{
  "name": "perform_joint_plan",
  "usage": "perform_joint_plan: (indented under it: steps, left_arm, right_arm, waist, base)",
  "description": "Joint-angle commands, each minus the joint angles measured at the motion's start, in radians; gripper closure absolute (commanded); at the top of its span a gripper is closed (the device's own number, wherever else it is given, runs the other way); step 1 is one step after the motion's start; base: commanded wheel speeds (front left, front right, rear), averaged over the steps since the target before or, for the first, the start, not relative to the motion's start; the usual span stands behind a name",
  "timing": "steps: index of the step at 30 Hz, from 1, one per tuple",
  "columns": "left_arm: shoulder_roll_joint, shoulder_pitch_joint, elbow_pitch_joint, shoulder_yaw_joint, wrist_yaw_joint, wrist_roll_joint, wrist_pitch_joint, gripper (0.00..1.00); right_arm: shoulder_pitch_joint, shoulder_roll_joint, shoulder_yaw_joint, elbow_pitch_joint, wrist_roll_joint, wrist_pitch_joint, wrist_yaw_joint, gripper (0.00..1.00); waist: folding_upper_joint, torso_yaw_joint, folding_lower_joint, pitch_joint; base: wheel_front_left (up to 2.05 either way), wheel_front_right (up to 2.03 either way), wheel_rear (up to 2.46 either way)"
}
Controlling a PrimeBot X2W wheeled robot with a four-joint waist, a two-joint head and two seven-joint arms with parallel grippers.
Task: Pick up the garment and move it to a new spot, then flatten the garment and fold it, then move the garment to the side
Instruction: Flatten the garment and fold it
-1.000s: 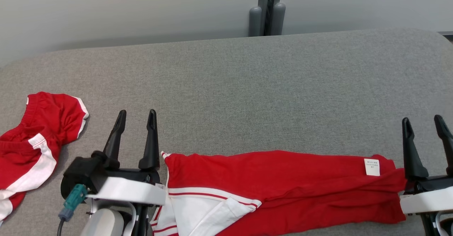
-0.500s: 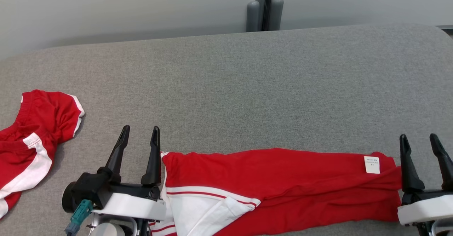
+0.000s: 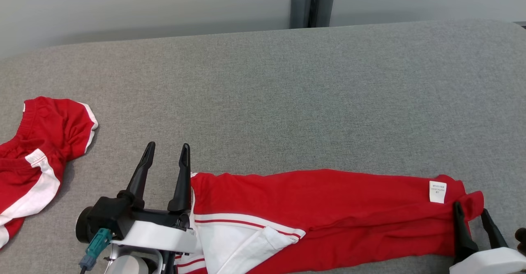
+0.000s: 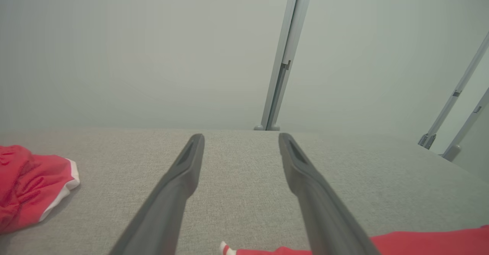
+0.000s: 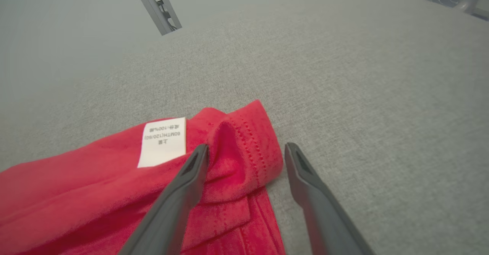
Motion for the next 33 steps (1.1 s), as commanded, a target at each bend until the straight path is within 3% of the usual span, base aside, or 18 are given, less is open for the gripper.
perform_joint_plan:
  steps: [1, 15, 16, 18, 19, 29, 33]
  left_arm:
    - [0.003, -0.014, 0.000, 0.007, -0.002, 0.007, -0.004, 0.00]
    - [0.003, -0.017, 0.001, 0.004, 0.001, 0.012, -0.004, 0.00]
    - [0.003, -0.018, 0.001, 0.002, 0.003, 0.011, -0.004, 0.00]
    - [0.003, -0.019, 0.003, 0.001, 0.004, 0.009, -0.004, 0.00]
    - [0.003, -0.020, 0.004, 0.000, 0.004, 0.008, -0.004, 0.00]
    - [0.003, -0.022, 0.007, -0.002, 0.011, -0.001, -0.004, 0.00]
    - [0.003, -0.025, 0.007, -0.003, 0.011, -0.002, -0.004, 0.00]
  right_arm:
    - [-0.013, 0.000, 0.009, 0.021, 0.030, 0.000, 0.000, 0.00]
    - [-0.036, -0.003, 0.146, 0.091, 0.198, 0.001, 0.000, 0.01]
    - [-0.039, -0.004, 0.152, 0.091, 0.204, 0.001, 0.000, 0.39]
    - [-0.044, -0.010, 0.154, 0.084, 0.202, 0.001, 0.000, 0.87]
    - [-0.047, -0.013, 0.148, 0.077, 0.198, 0.001, 0.000, 1.00]
    - [-0.066, -0.041, 0.052, 0.023, 0.157, 0.000, 0.000, 1.00]
    - [-0.099, -0.087, 0.048, 0.040, 0.142, 0.000, 0.000, 1.00]
  waist:
    - [0.0000, 0.001, 0.0000, 0.001]
    - [0.0000, -0.004, 0.0000, 0.001]
    - [0.0000, -0.003, 0.0000, 0.001]
    - [0.0000, -0.001, 0.0000, 0.001]
    - [0.0000, 0.000, 0.0000, 0.002]
    - [0.0000, 0.005, 0.0000, 0.002]
    - [0.0000, 0.005, 0.0000, 0.003]
  base:
    - [0.00, 0.00, 0.00]
    - [0.00, 0.00, 0.00]
    - [0.00, 0.00, 0.00]
    - [0.00, 0.00, 0.00]
    - [0.00, 0.00, 0.00]
    - [0.00, 0.00, 0.00]
    - [0.00, 0.00, 0.00]
